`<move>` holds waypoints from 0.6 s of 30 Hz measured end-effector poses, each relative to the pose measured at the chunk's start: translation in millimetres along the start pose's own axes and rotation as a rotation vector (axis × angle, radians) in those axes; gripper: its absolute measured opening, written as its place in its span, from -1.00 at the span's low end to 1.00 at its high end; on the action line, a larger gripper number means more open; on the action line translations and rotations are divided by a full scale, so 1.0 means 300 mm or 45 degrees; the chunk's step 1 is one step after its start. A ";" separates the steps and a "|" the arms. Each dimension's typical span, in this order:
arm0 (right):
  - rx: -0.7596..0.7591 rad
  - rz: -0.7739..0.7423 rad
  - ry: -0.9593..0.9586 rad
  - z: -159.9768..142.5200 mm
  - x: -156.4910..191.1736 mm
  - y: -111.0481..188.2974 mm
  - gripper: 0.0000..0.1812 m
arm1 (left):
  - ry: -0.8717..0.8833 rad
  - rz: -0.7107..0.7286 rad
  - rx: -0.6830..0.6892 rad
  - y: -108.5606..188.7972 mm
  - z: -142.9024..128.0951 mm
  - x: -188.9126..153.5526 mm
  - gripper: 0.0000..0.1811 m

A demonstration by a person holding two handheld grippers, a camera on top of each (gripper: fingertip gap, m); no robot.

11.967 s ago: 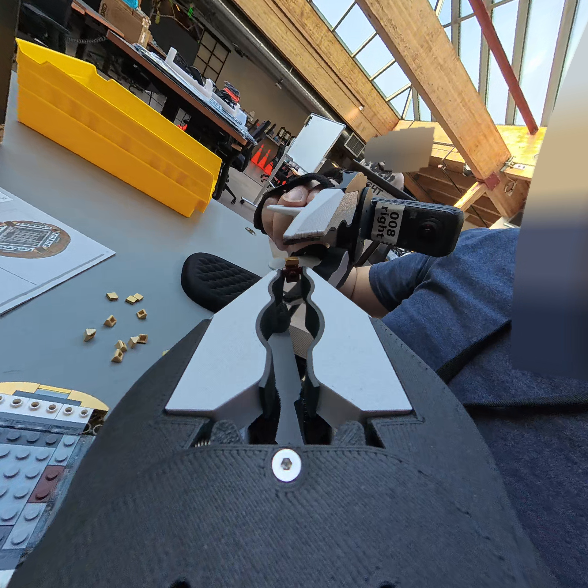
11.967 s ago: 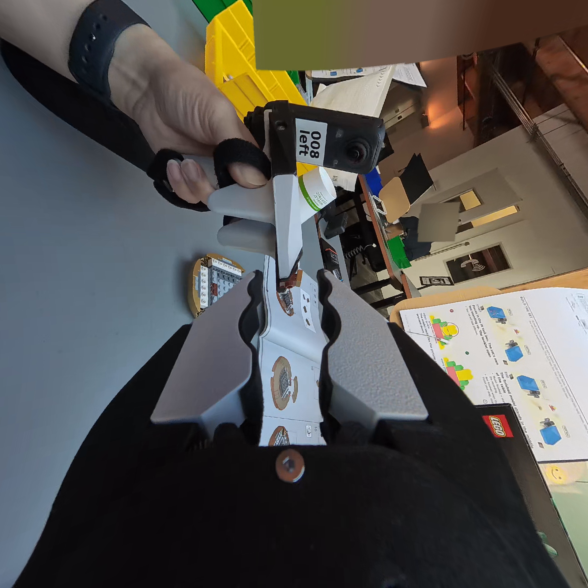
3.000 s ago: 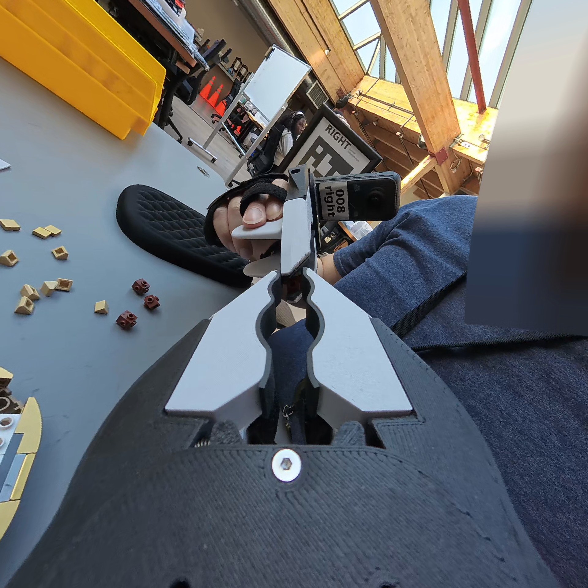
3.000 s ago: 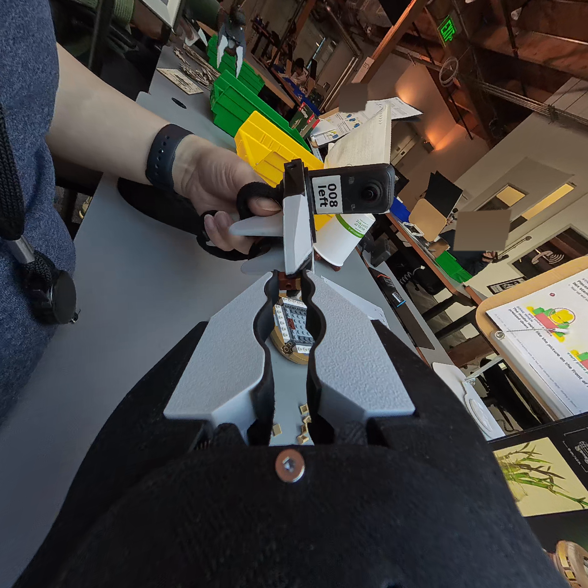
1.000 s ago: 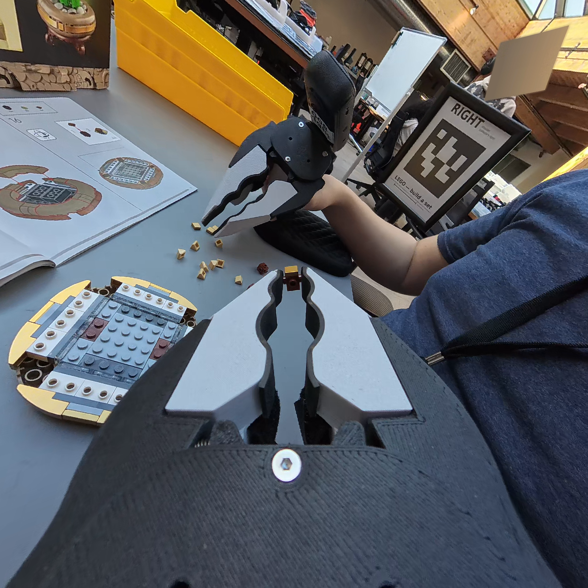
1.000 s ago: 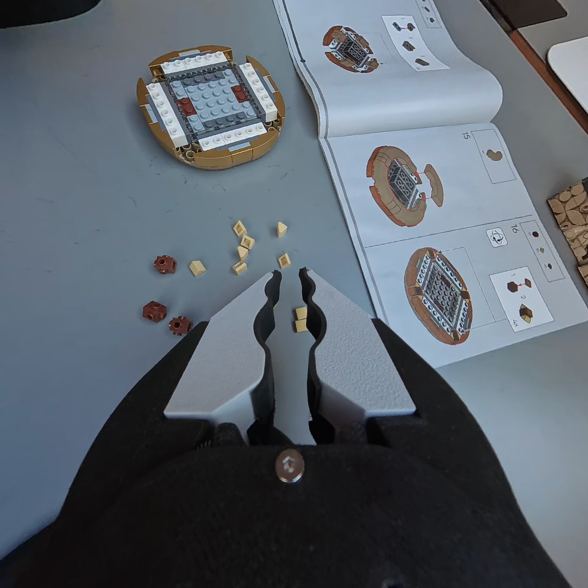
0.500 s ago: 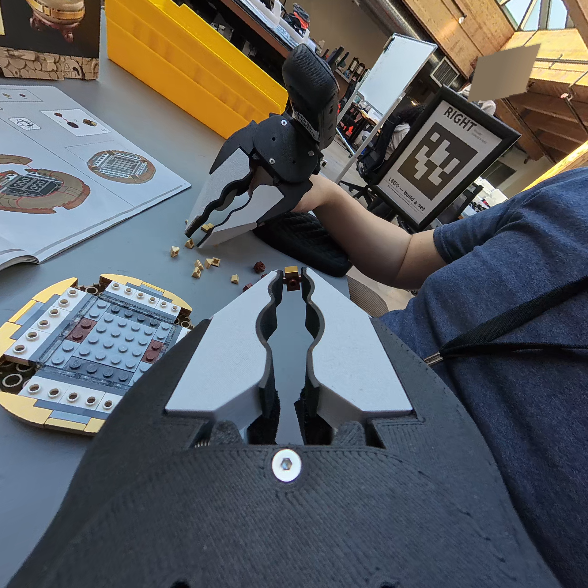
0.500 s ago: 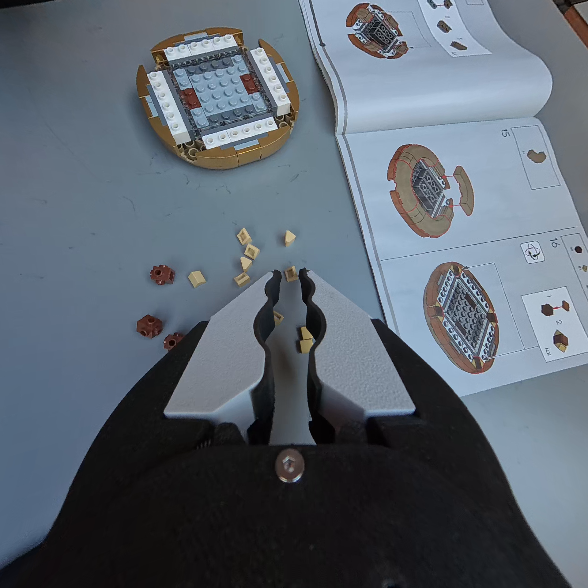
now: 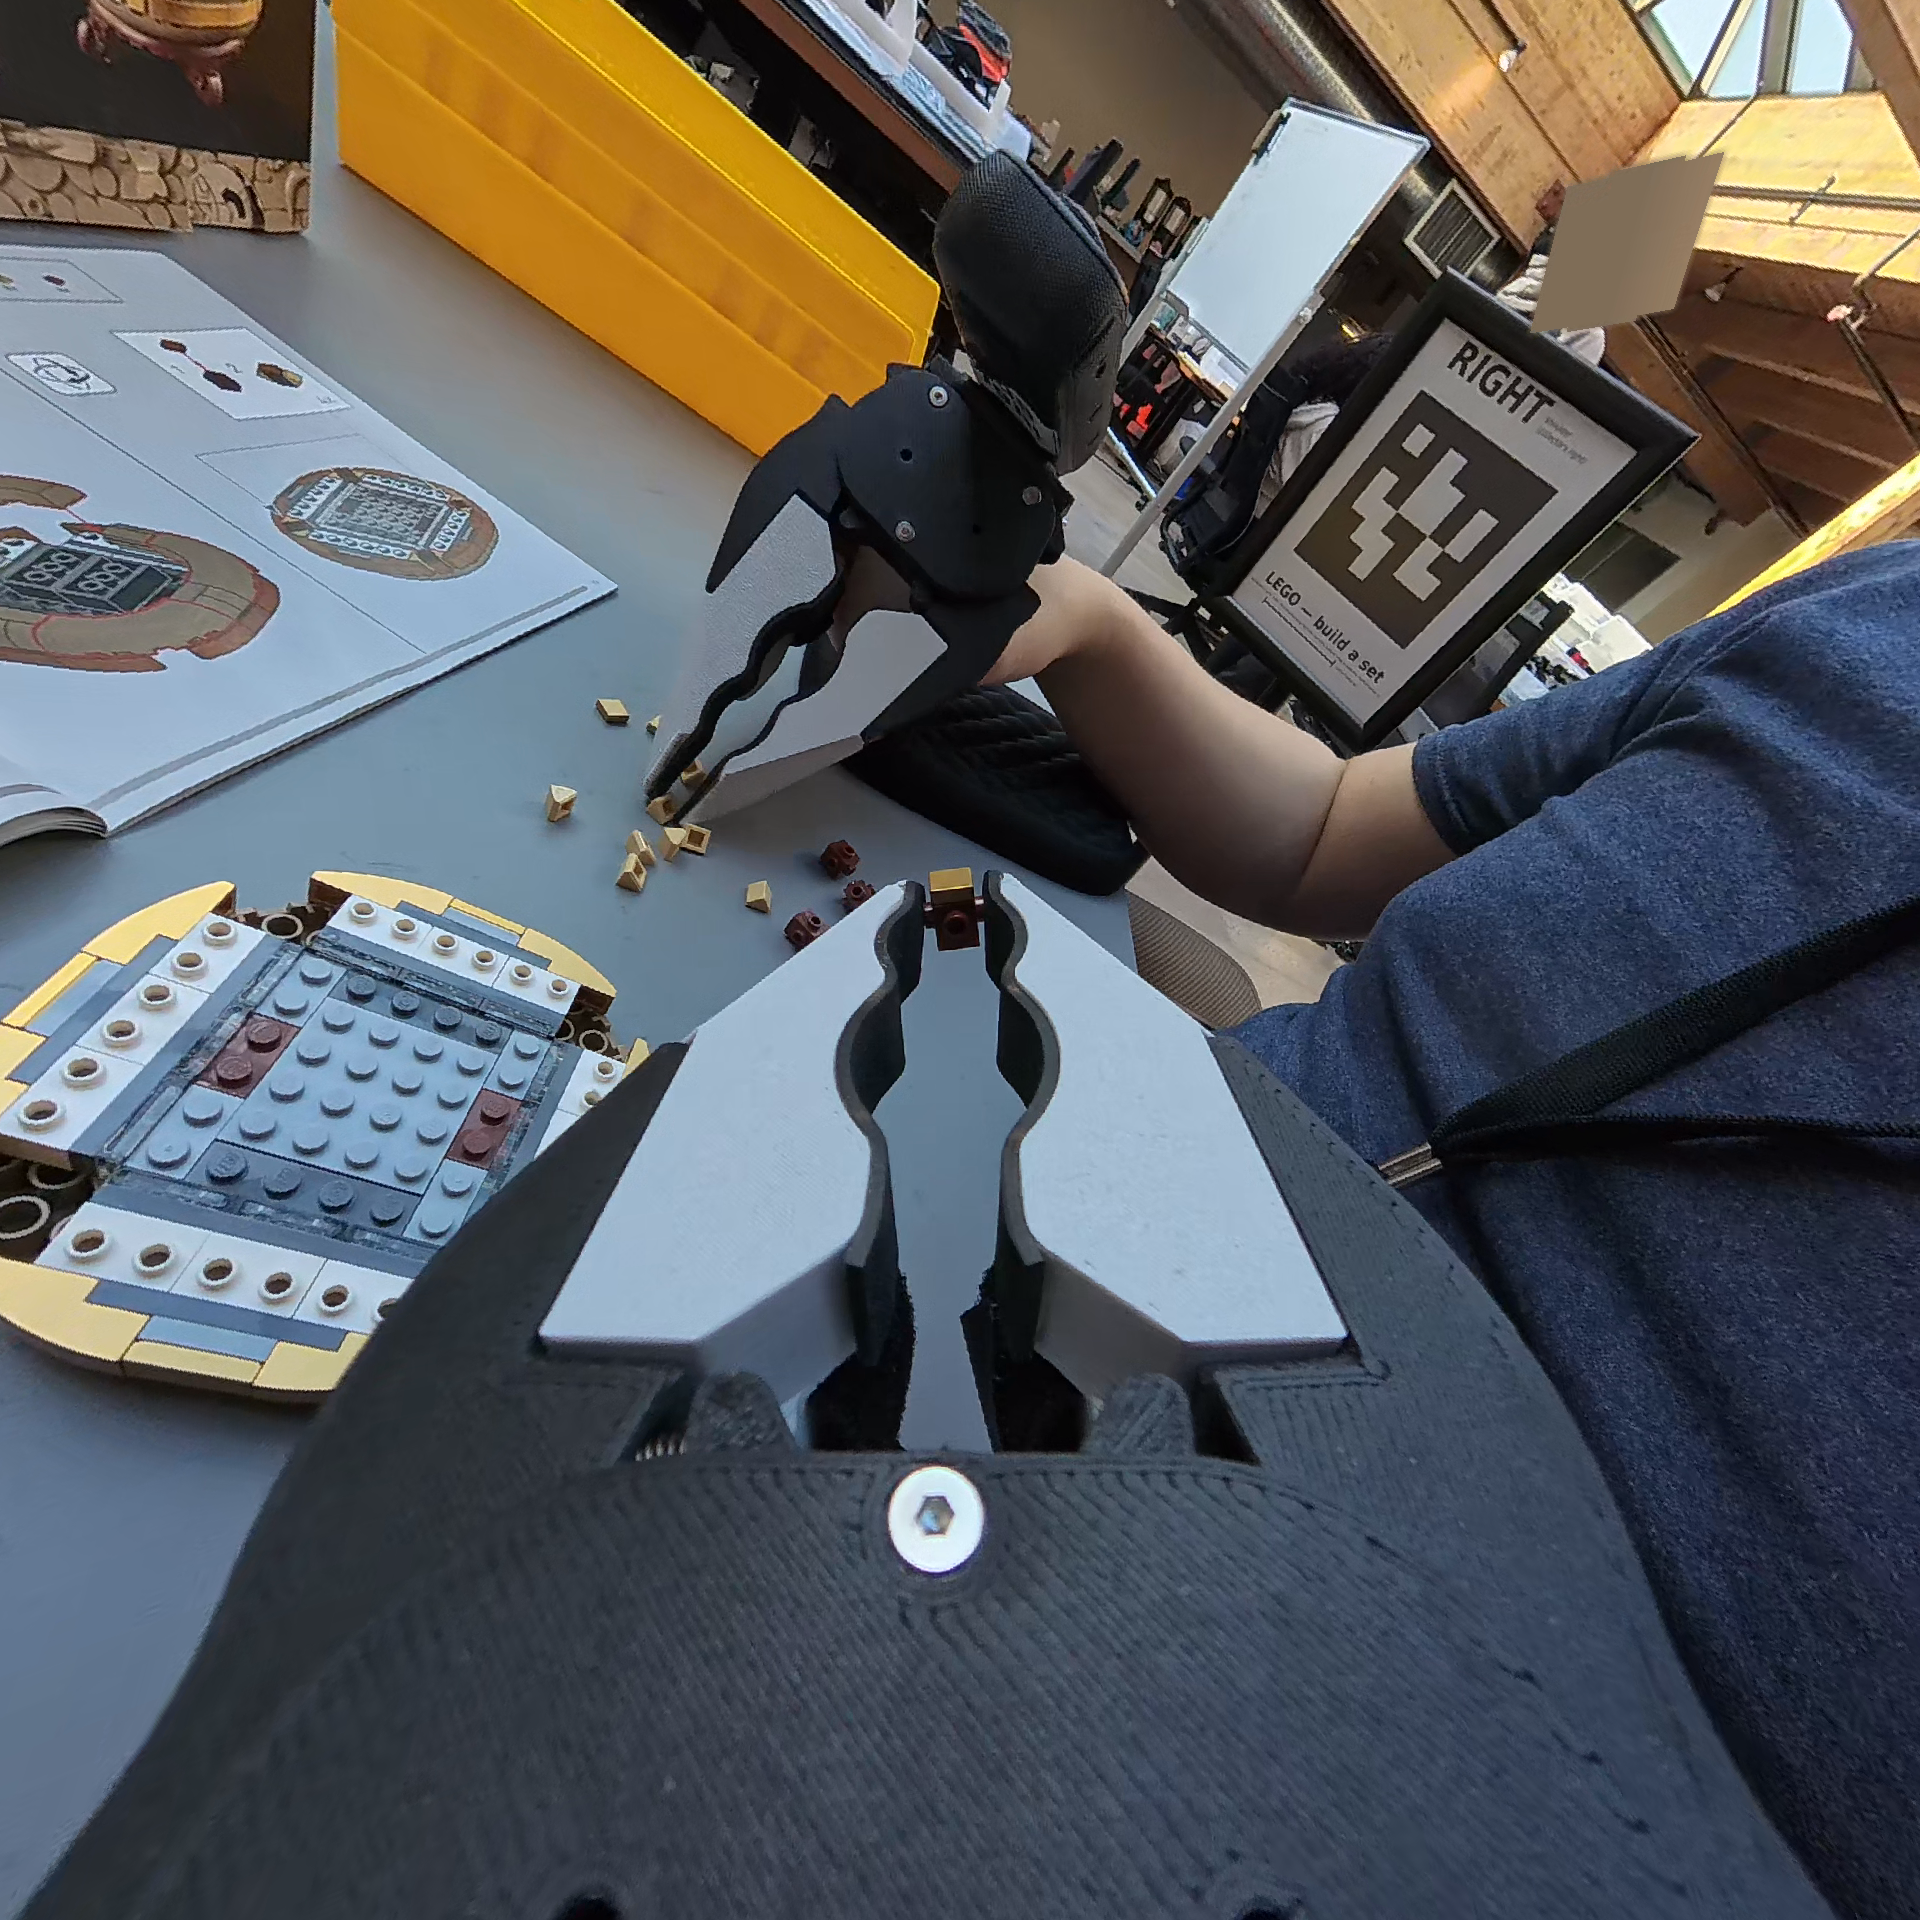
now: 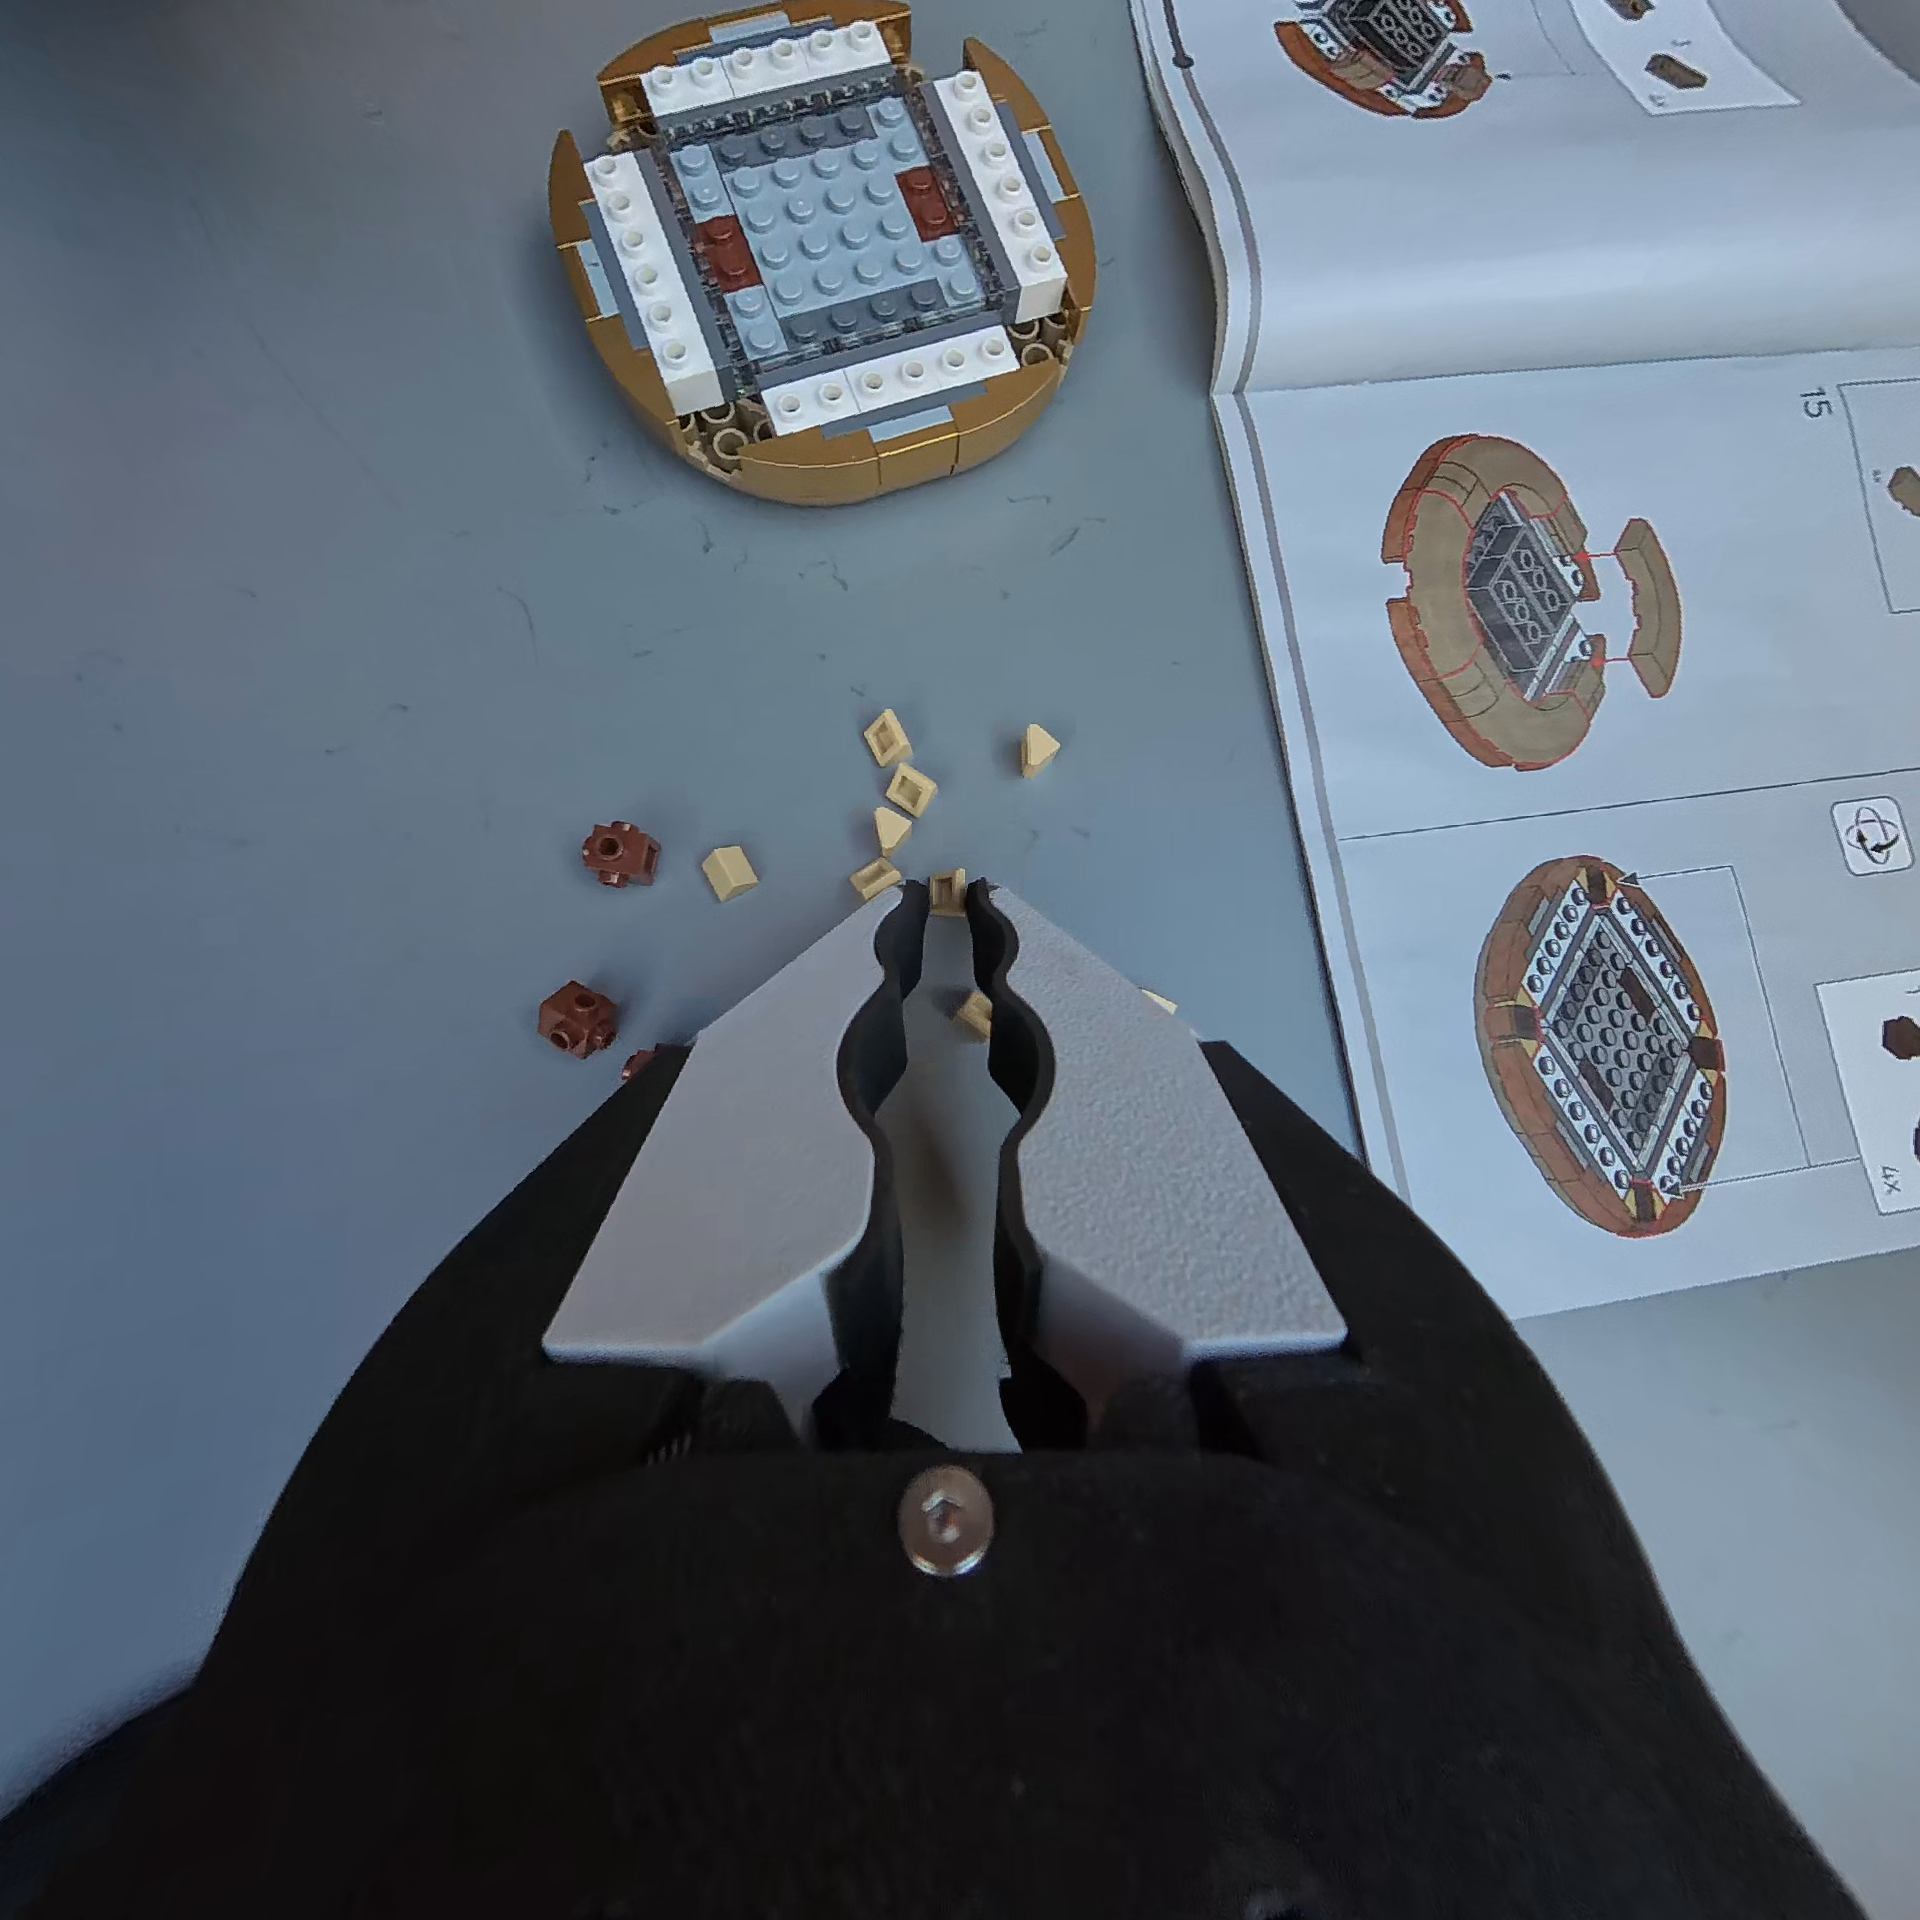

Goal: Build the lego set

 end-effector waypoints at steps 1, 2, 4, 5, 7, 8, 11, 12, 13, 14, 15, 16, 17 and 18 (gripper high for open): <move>-0.001 -0.001 0.023 -0.001 0.001 0.001 -0.91 | -0.005 0.001 0.001 -0.001 0.001 -0.001 -0.89; -0.002 -0.019 0.040 -0.001 -0.005 0.003 -0.91 | -0.007 0.002 0.002 -0.001 0.001 -0.002 -0.89; -0.005 -0.003 0.048 0.001 -0.008 0.007 -0.92 | -0.005 -0.003 0.004 -0.001 0.003 -0.004 -0.89; 0.000 0.024 0.043 0.001 -0.006 0.009 -0.92 | -0.005 -0.004 0.004 0.000 0.003 -0.004 -0.89; 0.024 0.035 0.050 -0.002 -0.008 0.011 -0.92 | -0.007 0.000 0.006 0.001 0.003 -0.005 -0.89; 0.041 0.039 0.062 -0.006 -0.008 0.012 -0.91 | -0.008 0.002 0.006 0.002 0.003 -0.005 -0.89; 0.063 0.046 0.066 -0.009 -0.010 0.018 -0.91 | -0.004 0.003 0.003 0.004 0.001 -0.005 -0.89; 0.072 0.050 0.060 -0.011 -0.010 0.020 -0.90 | -0.003 0.005 0.002 0.005 0.000 -0.005 -0.89; 0.082 0.047 0.053 -0.013 -0.011 0.022 -0.89 | 0.000 0.004 0.002 0.005 0.000 -0.005 -0.89; 0.091 0.048 0.044 -0.016 -0.011 0.023 -0.89 | 0.001 0.004 0.001 0.006 -0.001 -0.005 -0.89; 0.104 0.062 0.036 -0.019 -0.008 0.025 -0.89 | 0.001 0.005 0.001 0.006 -0.002 -0.004 -0.89; 0.112 0.065 0.028 -0.020 -0.007 0.027 -0.89 | 0.001 0.006 0.002 0.005 -0.002 -0.004 -0.89; 0.120 0.062 0.027 -0.020 -0.006 0.028 -0.89 | 0.002 0.006 0.003 0.005 -0.002 -0.003 -0.89; 0.128 0.062 0.028 -0.021 -0.003 0.028 -0.89 | 0.001 0.005 0.003 0.005 -0.002 -0.003 -0.89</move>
Point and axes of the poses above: each gripper's, where its closed fingertips meet, y back along the fingers, z out of its top, x = y × z across the jaws, the point moved 6 cm from there along y, back along the fingers, and after that the axes turned 9 degrees about -y, right-handed, at the moved point
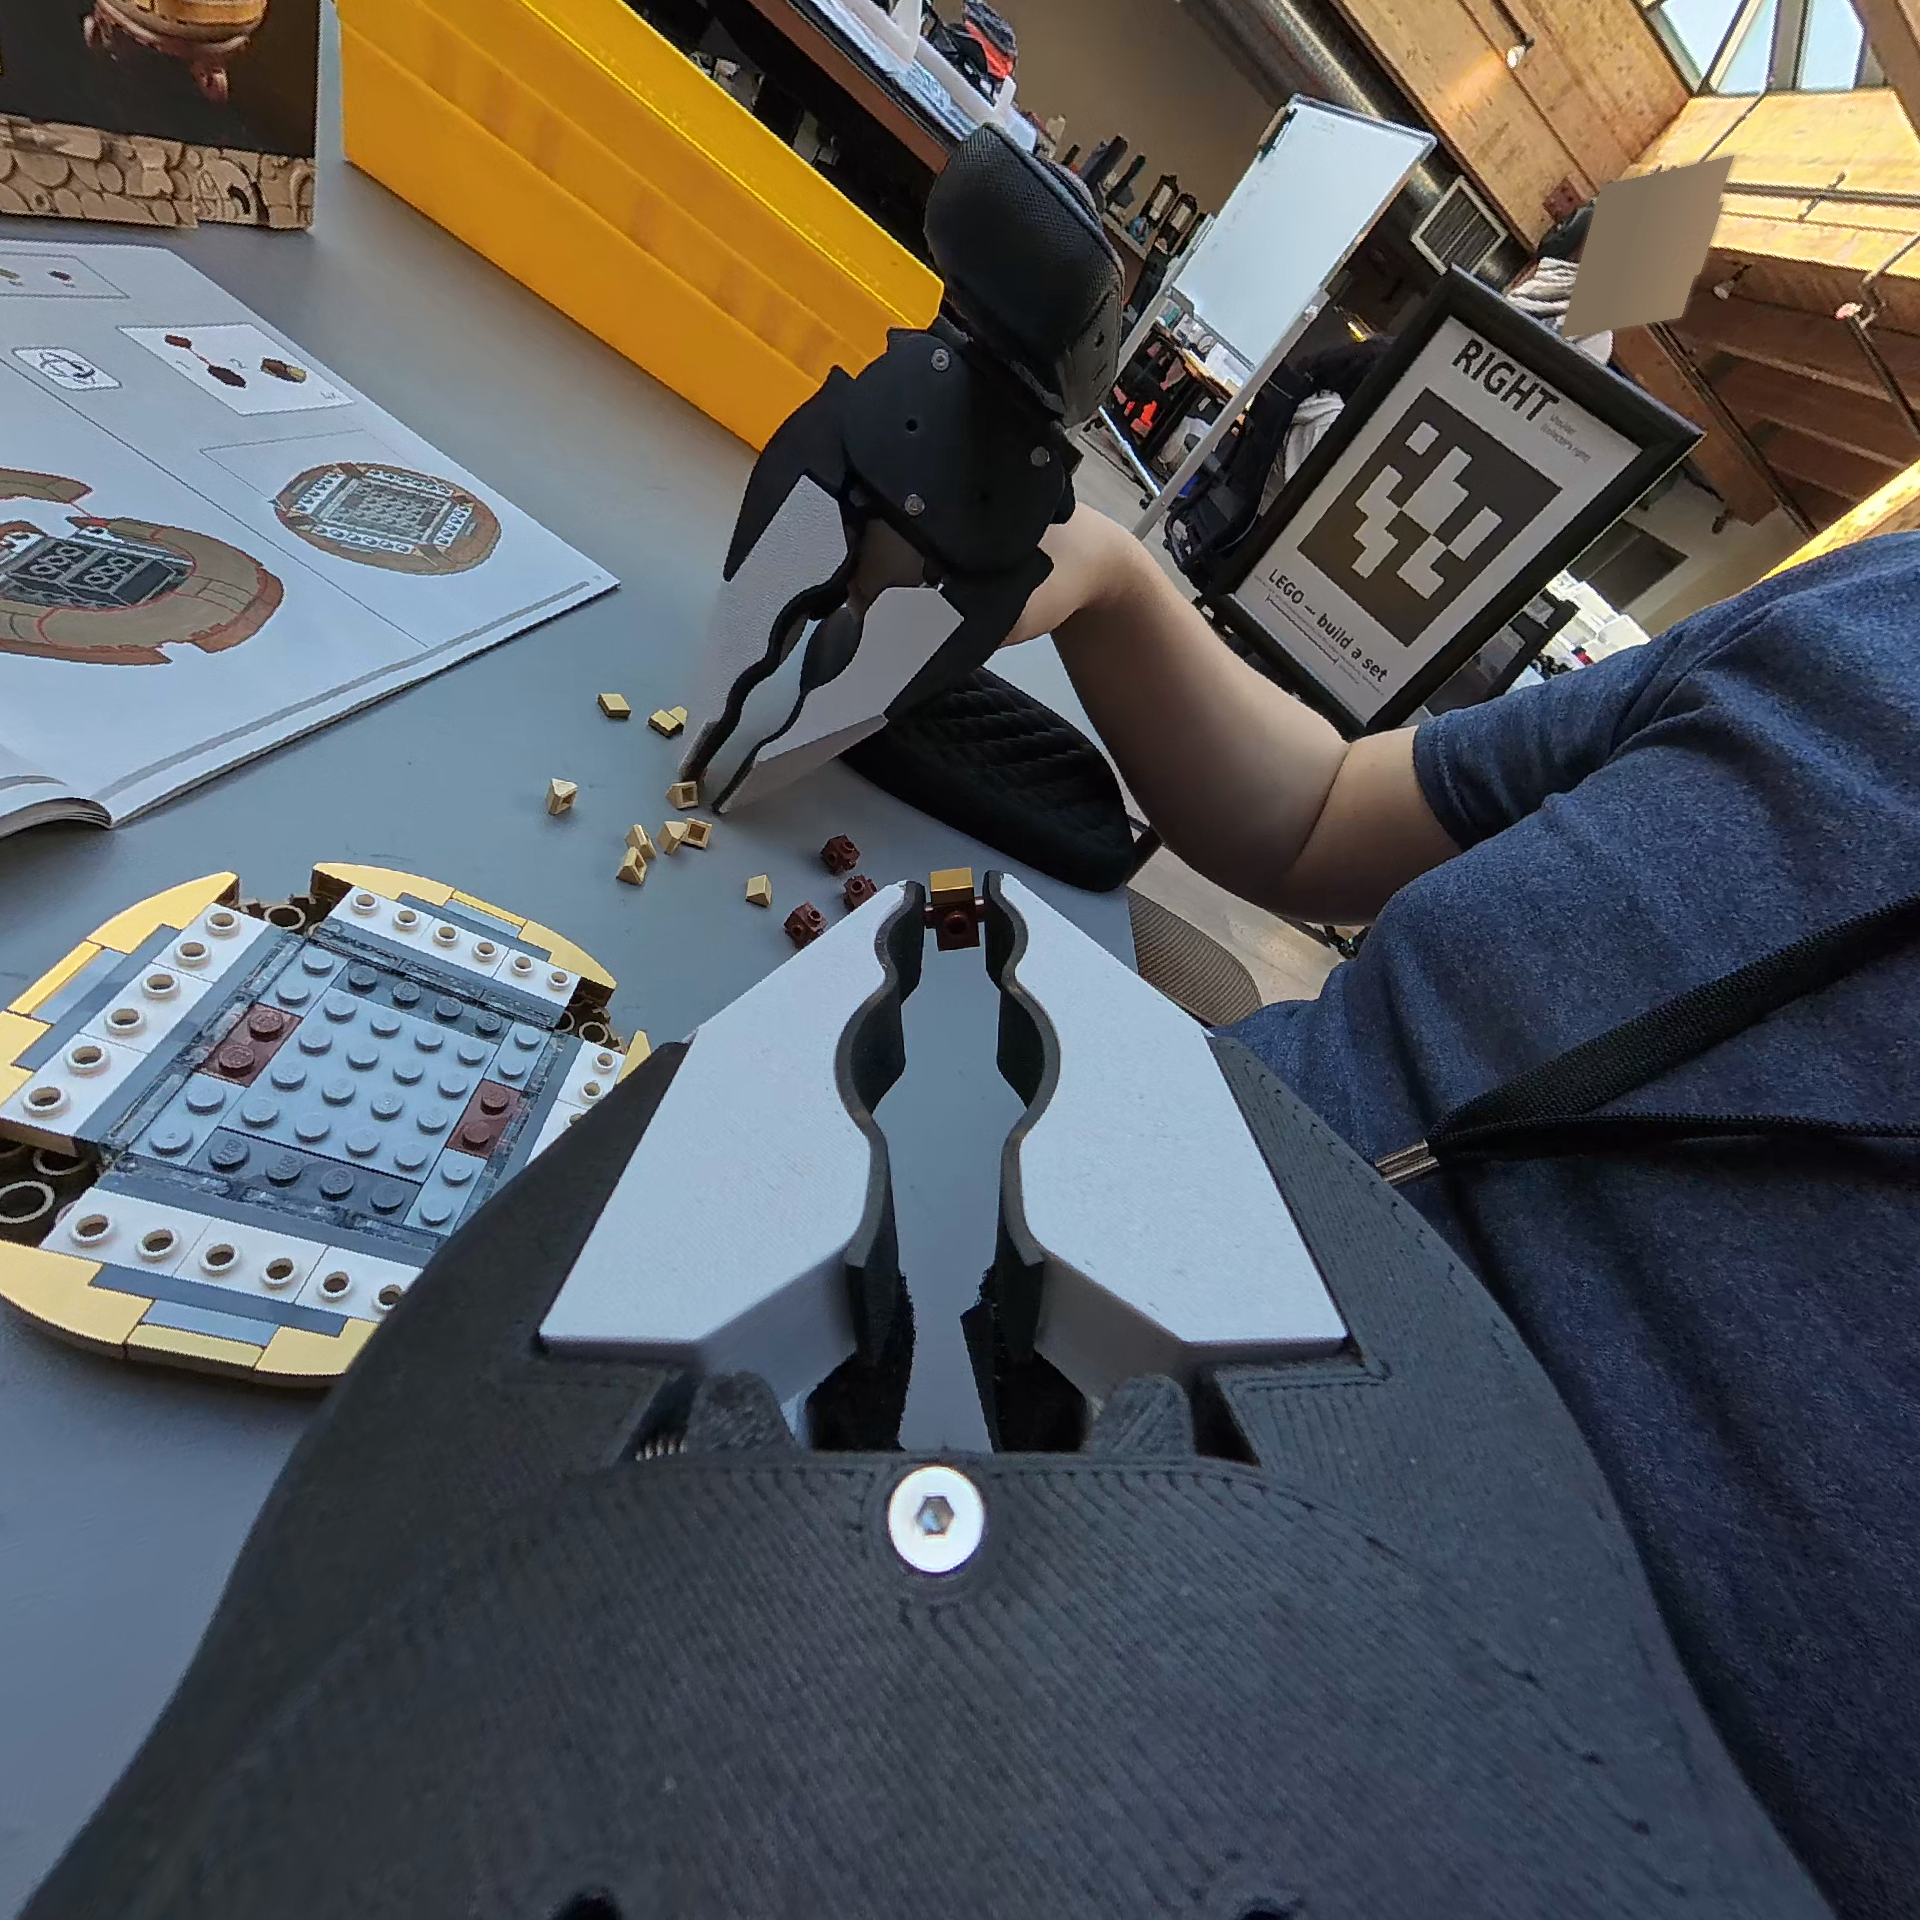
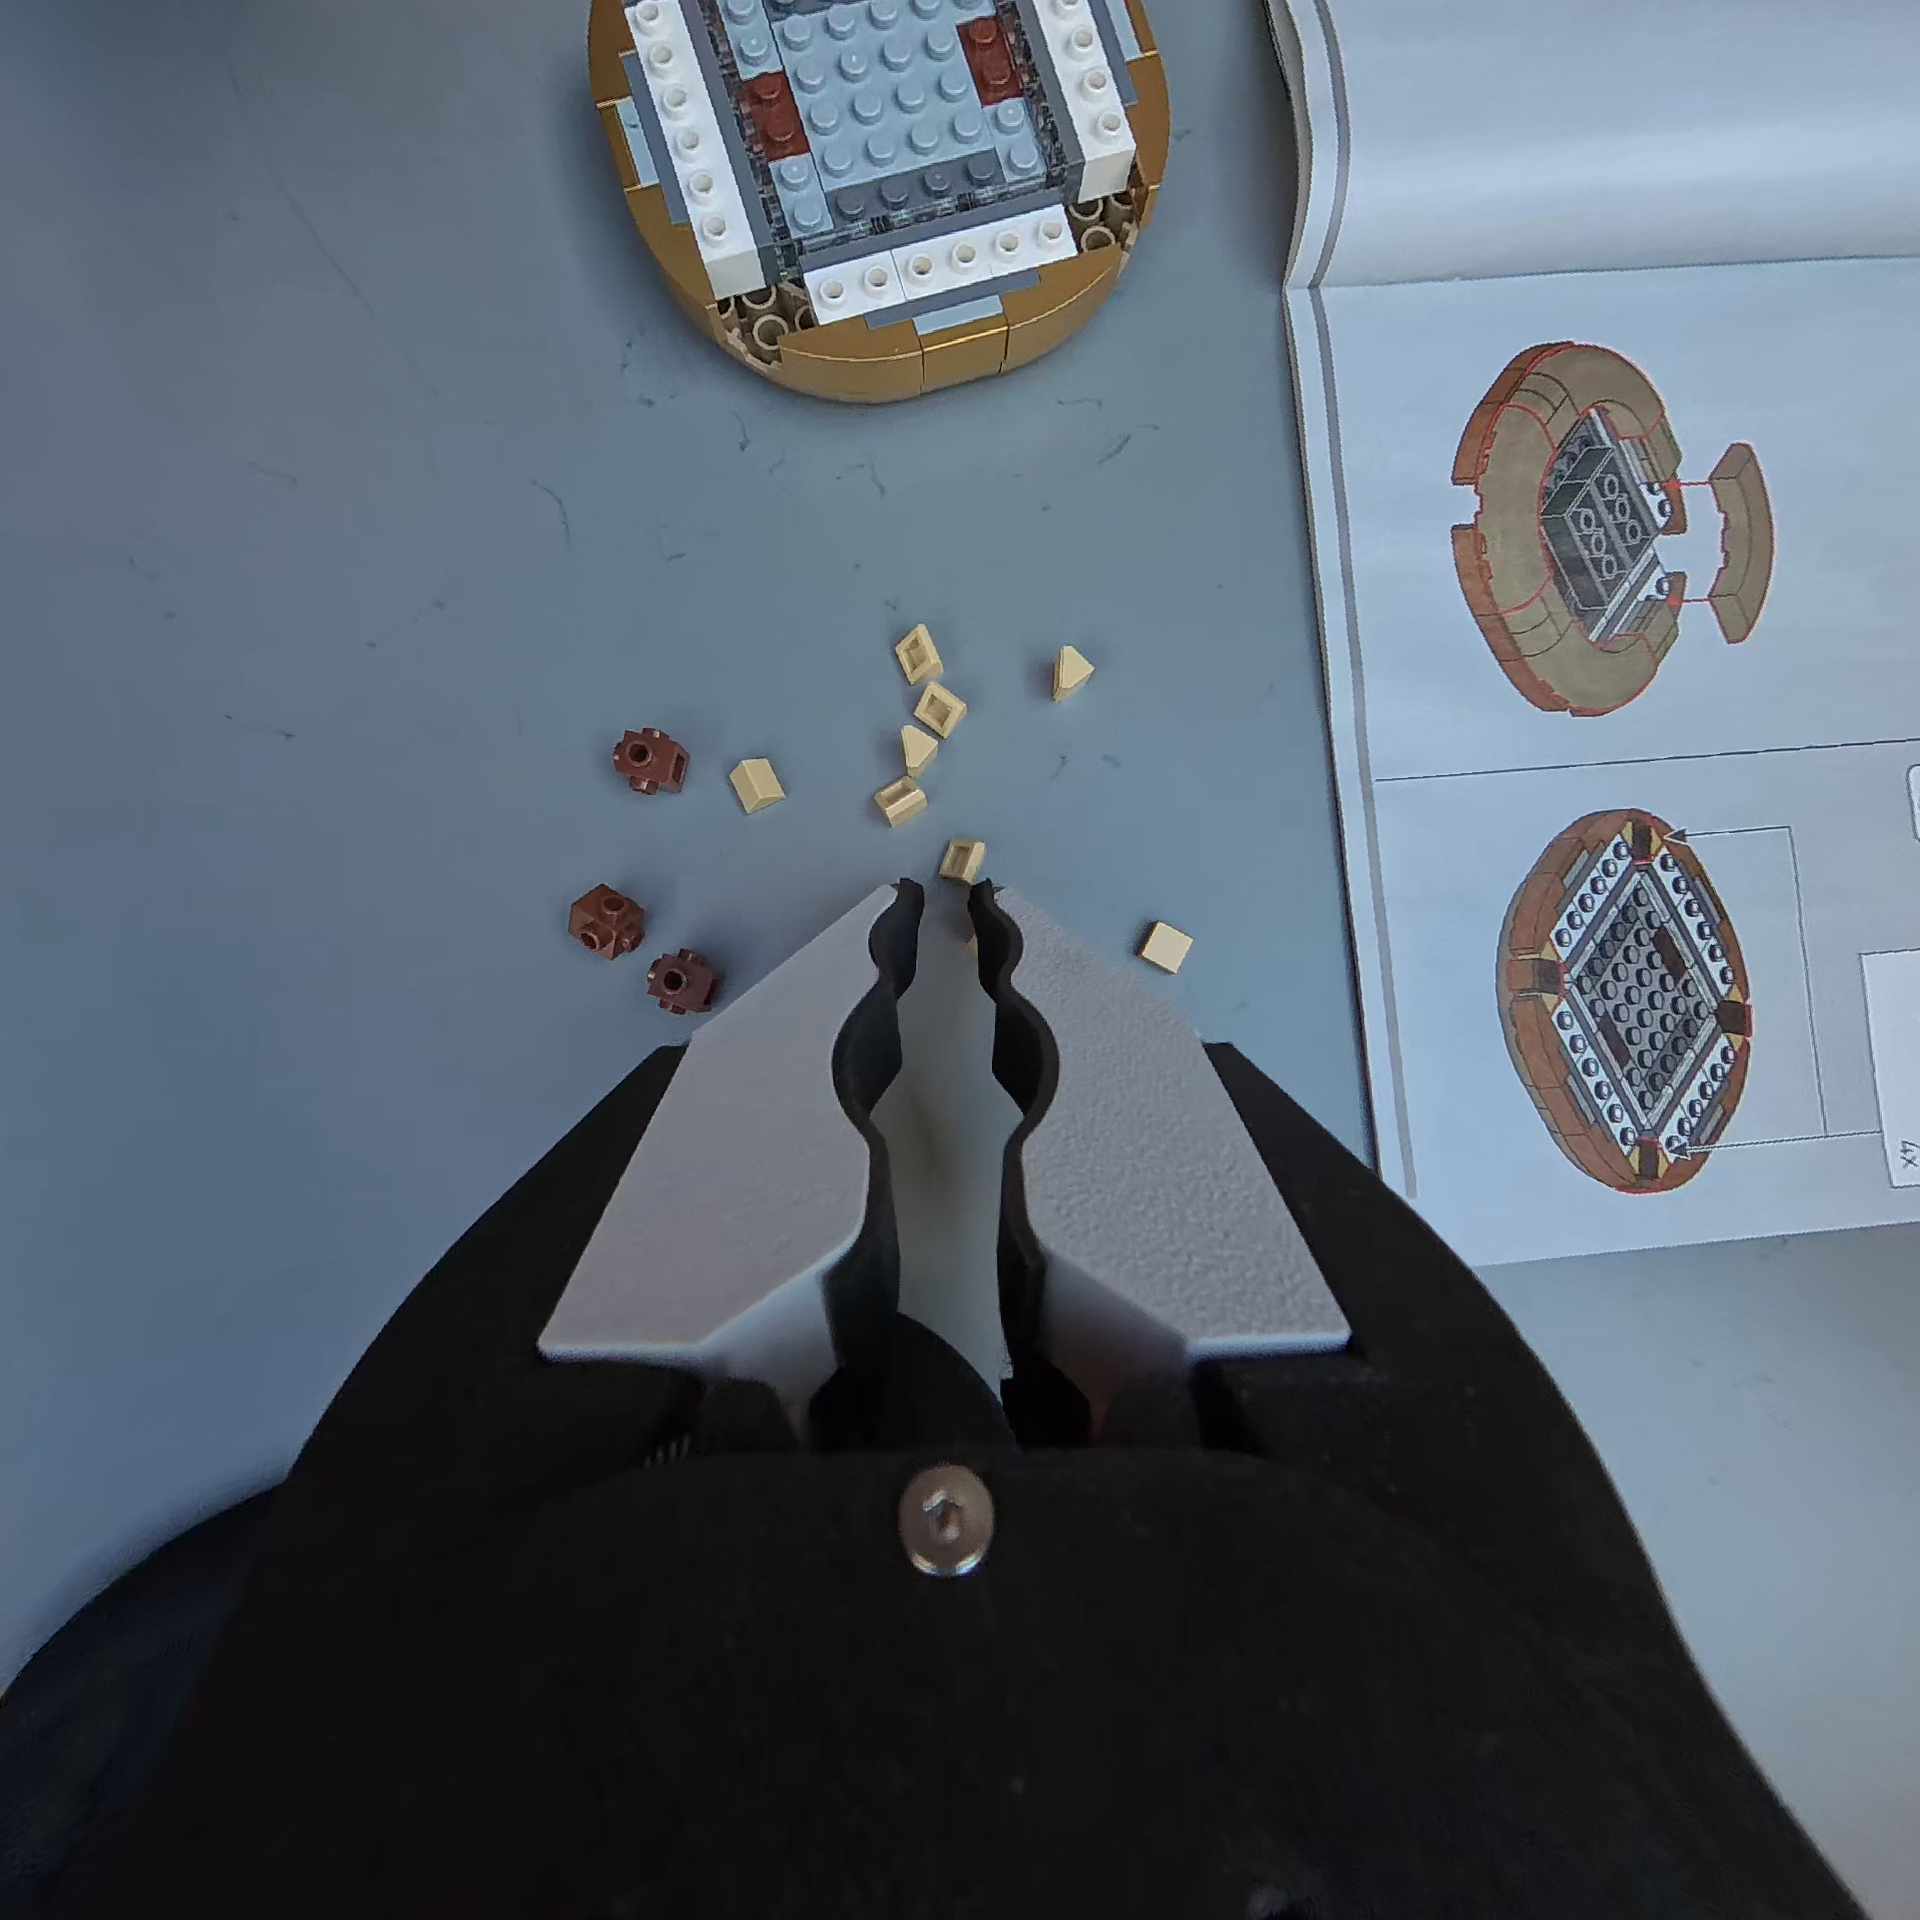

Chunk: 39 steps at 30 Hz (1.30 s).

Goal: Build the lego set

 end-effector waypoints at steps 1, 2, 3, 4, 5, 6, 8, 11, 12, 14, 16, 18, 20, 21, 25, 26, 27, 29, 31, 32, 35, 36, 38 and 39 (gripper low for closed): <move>0.013 0.004 0.008 0.000 0.006 0.001 -0.89 | -0.001 0.000 0.000 -0.001 0.001 0.000 -0.89; 0.021 0.008 0.025 0.001 0.013 0.001 -0.89 | -0.003 0.000 0.001 -0.001 0.001 0.000 -0.89; 0.020 0.005 0.047 0.003 0.018 0.000 -0.89 | -0.003 -0.002 0.002 -0.002 0.002 0.000 -0.89; 0.012 0.001 0.070 0.006 0.022 -0.002 -0.89 | -0.003 -0.002 0.002 -0.002 0.002 0.001 -0.89; 0.003 0.007 0.090 0.008 0.027 -0.004 -0.89 | -0.003 -0.003 0.001 -0.003 0.003 0.001 -0.89; -0.003 0.021 0.106 0.008 0.033 -0.005 -0.89 | -0.002 -0.006 0.000 -0.003 0.003 0.002 -0.89; -0.017 0.012 0.122 0.006 0.027 -0.001 -0.89 | 0.000 -0.010 0.001 -0.005 0.004 0.002 -0.89; -0.091 -0.002 0.120 0.012 0.001 0.012 -0.90 | -0.004 -0.011 0.006 -0.006 0.004 0.000 -0.89; -0.115 -0.006 0.105 0.015 -0.012 0.013 -0.89 | -0.004 -0.011 0.008 -0.005 0.004 -0.001 -0.89; -0.136 0.034 0.094 0.014 -0.019 0.007 -0.83 | -0.001 -0.013 0.012 -0.006 0.003 0.000 -0.89; -0.152 0.051 0.130 0.013 -0.019 -0.001 -0.83 | -0.001 -0.012 0.013 -0.006 0.003 0.000 -0.89; -0.137 0.070 0.153 0.007 -0.019 -0.012 -0.83 | -0.002 -0.010 0.015 -0.005 0.004 -0.001 -0.89; -0.145 0.101 0.143 0.009 -0.020 -0.016 -0.85 | -0.001 -0.008 0.019 -0.005 0.002 -0.001 -0.89; -0.144 0.109 0.140 0.008 -0.023 -0.019 -0.87 | 0.000 -0.007 0.021 -0.005 0.001 0.000 -0.89; -0.184 0.191 0.040 0.013 -0.033 -0.016 -0.92 | 0.012 -0.010 0.018 -0.007 0.000 0.002 -0.90; -0.237 0.248 -0.065 0.026 -0.038 0.000 -0.92 | 0.018 -0.016 0.015 -0.008 0.001 0.000 -0.89; -0.319 0.356 -0.199 0.048 -0.038 0.028 -0.93 | 0.023 -0.024 0.008 -0.009 0.002 -0.002 -0.89; -0.530 0.730 -0.464 0.107 -0.016 0.124 -0.93 | 0.040 -0.049 -0.016 -0.011 0.007 -0.009 -0.89; -0.716 0.992 -0.654 0.153 -0.019 0.219 -0.93 | 0.079 -0.077 -0.041 -0.015 0.012 -0.012 -0.90; -0.772 1.090 -0.727 0.167 -0.021 0.254 -0.93 | 0.110 -0.091 -0.058 -0.017 0.016 -0.011 -0.90; -0.868 1.287 -0.840 0.186 -0.018 0.312 -0.93 | 0.219 -0.171 -0.124 -0.028 0.035 -0.013 -0.90; -0.867 1.302 -0.844 0.186 -0.013 0.315 -0.93 | 0.255 -0.191 -0.145 -0.032 0.043 -0.011 -0.90; -0.780 1.222 -0.826 0.178 0.002 0.286 -0.93 | 0.312 -0.240 -0.159 -0.047 0.054 -0.012 -0.90; -0.704 1.135 -0.797 0.169 0.010 0.258 -0.93 | 0.316 -0.244 -0.145 -0.056 0.055 -0.012 -0.90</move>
Point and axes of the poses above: each gripper's, where its closed fingertips meet, y back along the fingers, z out of its top, x = y × z across the jaws, the point moved 6 cm from there along y, back along the fingers, and after that the axes turned 9 degrees about -y, right-handed, at the moved point
